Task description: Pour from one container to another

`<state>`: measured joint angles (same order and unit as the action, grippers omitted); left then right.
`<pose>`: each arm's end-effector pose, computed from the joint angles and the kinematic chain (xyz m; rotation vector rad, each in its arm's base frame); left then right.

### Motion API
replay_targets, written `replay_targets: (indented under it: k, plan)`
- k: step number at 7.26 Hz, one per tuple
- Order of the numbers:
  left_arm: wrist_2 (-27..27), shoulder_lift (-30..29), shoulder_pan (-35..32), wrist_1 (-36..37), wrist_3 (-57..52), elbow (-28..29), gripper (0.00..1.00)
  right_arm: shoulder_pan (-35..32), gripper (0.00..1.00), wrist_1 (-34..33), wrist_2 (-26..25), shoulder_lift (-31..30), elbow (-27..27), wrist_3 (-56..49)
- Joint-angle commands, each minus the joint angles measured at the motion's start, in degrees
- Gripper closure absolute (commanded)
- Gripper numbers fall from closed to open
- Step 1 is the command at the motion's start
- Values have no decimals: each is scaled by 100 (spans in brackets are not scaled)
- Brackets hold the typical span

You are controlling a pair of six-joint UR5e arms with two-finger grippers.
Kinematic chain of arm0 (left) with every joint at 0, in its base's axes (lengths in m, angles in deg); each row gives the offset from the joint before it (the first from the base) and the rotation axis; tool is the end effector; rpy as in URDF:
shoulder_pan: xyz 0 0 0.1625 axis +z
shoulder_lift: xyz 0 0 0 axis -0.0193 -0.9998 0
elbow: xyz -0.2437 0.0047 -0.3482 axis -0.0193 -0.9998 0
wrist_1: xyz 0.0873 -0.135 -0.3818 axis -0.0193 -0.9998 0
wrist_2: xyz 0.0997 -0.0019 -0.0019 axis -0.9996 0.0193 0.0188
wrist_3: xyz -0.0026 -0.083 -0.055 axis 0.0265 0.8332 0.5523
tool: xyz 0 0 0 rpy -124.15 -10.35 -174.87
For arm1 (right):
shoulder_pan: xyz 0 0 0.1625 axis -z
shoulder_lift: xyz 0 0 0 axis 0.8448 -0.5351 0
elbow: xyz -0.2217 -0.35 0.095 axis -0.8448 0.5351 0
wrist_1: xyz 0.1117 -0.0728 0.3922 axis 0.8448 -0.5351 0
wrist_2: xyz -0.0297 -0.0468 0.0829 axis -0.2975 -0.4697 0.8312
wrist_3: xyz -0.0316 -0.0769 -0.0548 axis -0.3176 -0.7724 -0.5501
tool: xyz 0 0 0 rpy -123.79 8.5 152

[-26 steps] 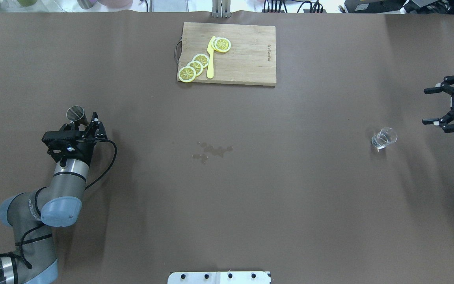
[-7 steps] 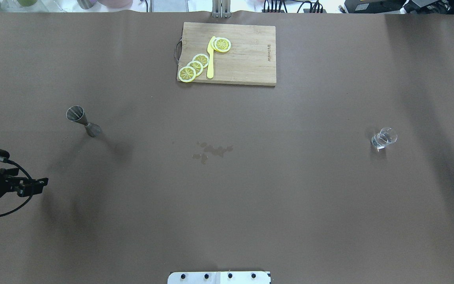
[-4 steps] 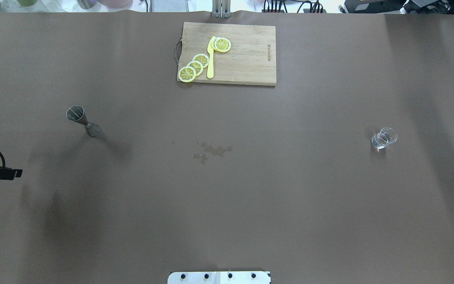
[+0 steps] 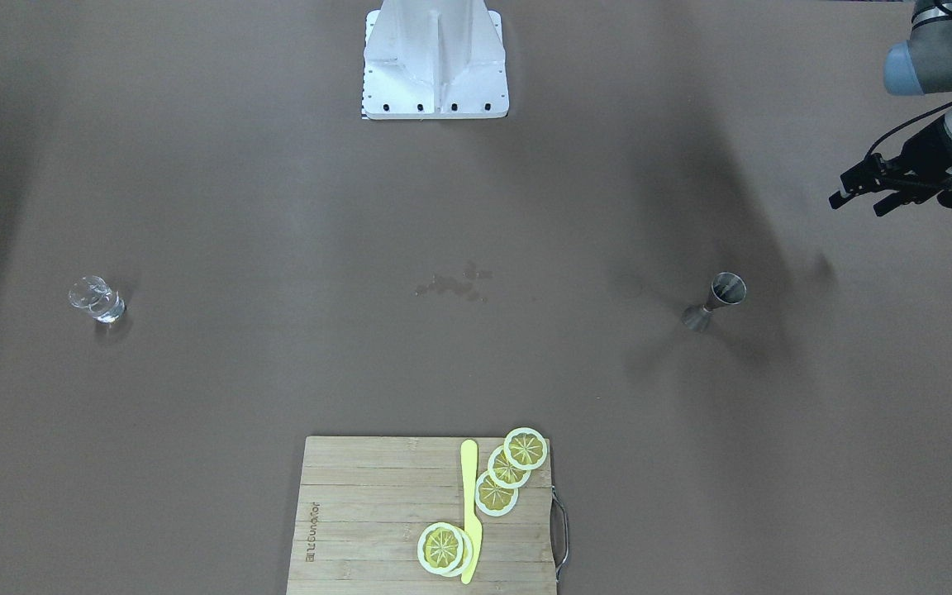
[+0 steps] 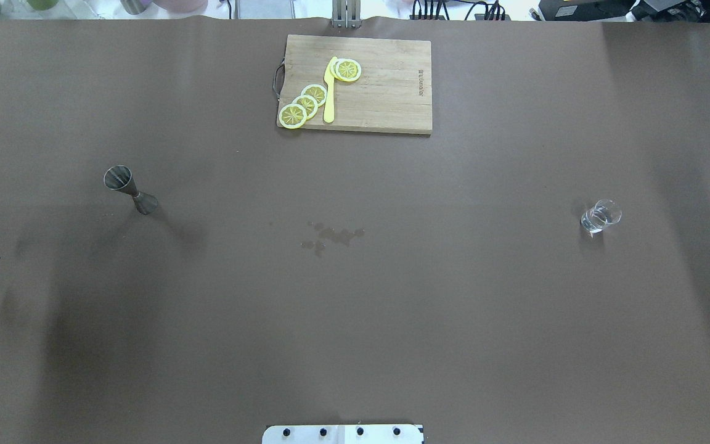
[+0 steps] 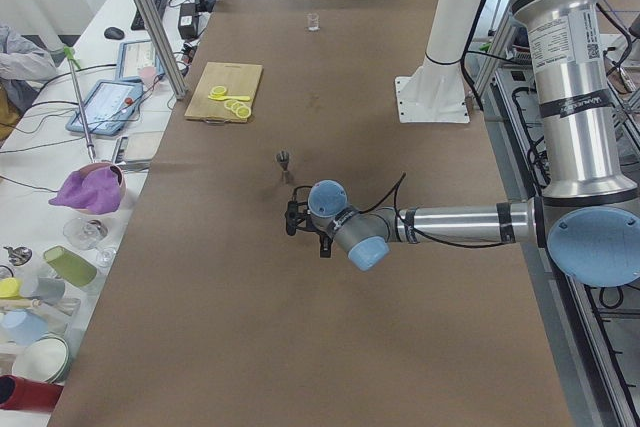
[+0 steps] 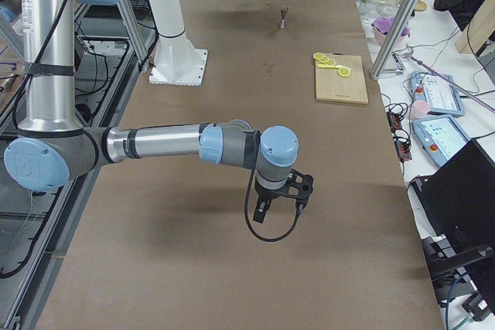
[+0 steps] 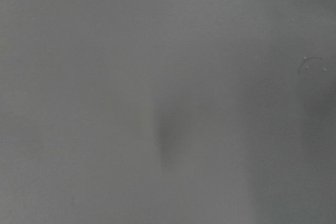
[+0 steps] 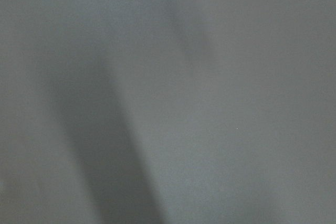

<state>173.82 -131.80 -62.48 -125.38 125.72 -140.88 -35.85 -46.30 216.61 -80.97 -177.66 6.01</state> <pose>0.1299 -0.3888 0.6346 0.0092 1.0522 -0.0240 0.0904 -0.4479 0.6194 -0.1457 -0.7788 0.2742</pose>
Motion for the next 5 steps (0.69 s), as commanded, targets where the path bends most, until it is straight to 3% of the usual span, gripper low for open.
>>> replay_targets:
  k: [1, 3, 5]
  plan:
    - [210, -19, -285, 889, -20, 18, 1, -10, 0, 48, -47, 11, 12, -4]
    - [174, 7, -277, 885, -55, -51, 1, -10, 0, 372, -30, -59, 73, -12]
    - [218, 514, -618, 1024, -1191, -175, 1, -10, 0, 373, 32, -112, 47, -12]
